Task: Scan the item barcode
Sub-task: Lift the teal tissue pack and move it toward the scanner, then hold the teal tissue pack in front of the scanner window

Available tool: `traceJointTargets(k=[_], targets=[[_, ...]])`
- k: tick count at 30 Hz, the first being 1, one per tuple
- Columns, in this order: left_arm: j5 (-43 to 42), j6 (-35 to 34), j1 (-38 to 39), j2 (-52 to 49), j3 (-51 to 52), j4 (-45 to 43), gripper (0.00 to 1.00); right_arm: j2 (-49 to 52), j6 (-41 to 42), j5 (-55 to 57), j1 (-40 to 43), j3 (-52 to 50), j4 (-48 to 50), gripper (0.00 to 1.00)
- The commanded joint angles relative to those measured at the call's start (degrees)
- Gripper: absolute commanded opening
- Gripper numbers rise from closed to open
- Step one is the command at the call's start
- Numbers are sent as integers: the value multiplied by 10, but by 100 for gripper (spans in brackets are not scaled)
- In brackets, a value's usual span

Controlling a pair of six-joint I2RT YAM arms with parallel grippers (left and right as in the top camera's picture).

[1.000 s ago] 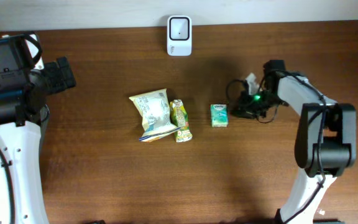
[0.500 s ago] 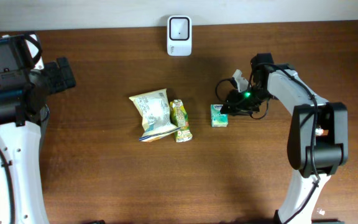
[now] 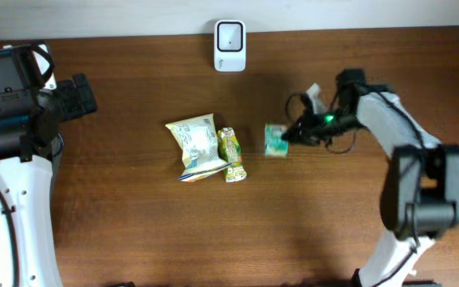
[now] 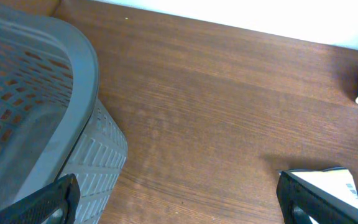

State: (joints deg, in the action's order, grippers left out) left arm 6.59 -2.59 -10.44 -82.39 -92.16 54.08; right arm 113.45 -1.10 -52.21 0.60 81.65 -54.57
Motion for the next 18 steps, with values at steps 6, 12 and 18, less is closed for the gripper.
traceJointTargets(k=[6, 12, 18], targets=[[-4, 3, -2, 2, -6, 1, 99, -74, 54, -367, 17, 37, 107, 4], [-4, 3, -2, 2, -6, 12, 99, -112, 152, -367, 16, 263, 107, 4], [-4, 3, -2, 2, -6, 12, 99, -161, 158, -300, 16, 286, 100, 4]])
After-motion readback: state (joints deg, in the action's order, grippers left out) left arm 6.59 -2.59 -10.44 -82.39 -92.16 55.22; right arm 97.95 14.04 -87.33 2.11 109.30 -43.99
